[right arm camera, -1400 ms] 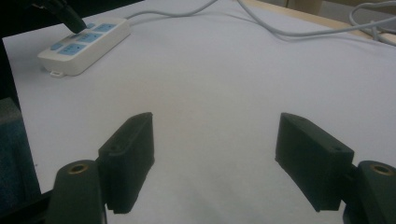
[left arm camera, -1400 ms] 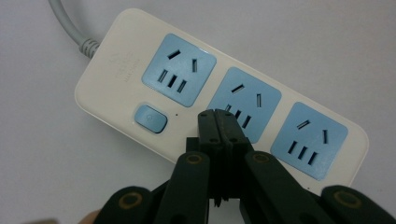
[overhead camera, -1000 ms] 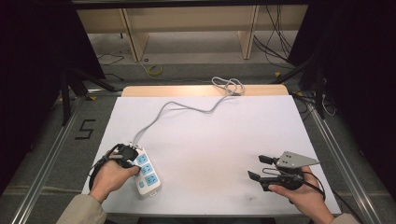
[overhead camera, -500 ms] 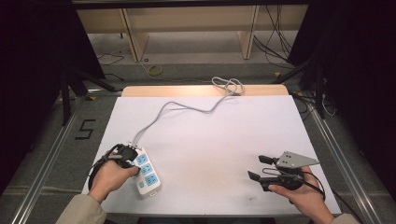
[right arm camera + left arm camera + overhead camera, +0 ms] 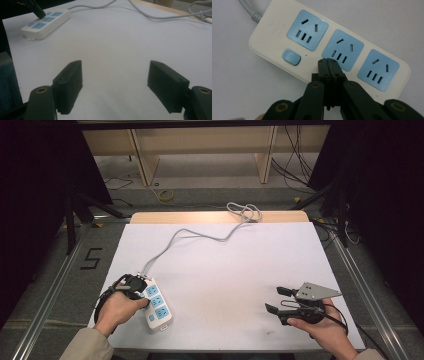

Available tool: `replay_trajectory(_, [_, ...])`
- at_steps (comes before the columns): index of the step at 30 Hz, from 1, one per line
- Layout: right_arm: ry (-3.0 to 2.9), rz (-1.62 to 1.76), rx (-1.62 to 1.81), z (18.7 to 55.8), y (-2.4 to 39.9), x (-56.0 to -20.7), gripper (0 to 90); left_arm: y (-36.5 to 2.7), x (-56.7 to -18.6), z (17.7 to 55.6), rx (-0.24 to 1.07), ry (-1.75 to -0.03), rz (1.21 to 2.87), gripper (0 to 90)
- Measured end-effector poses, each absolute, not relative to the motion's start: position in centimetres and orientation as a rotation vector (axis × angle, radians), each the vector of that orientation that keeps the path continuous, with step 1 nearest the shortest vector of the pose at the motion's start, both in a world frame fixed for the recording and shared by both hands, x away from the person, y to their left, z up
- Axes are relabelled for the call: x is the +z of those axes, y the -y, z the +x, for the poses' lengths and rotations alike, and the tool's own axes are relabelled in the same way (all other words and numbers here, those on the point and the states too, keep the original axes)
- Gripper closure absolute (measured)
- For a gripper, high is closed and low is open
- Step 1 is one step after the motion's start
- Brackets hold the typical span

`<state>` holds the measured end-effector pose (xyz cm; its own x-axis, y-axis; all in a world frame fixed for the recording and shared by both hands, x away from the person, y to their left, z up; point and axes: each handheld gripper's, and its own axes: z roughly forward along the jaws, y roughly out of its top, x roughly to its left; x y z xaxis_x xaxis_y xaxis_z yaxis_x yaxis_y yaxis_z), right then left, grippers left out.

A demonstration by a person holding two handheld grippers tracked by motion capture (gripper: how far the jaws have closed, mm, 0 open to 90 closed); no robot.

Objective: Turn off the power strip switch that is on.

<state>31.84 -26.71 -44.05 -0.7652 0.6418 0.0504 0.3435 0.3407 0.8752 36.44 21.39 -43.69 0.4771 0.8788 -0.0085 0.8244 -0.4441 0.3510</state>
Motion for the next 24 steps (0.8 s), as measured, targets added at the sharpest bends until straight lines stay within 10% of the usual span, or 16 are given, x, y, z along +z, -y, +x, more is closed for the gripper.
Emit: replay_trajectory(24, [-2.312,0.883,1.390,31.78,26.68,-44.06,28.5,-20.99,-43.57,36.86,0.241,-1.470,2.456,89.7])
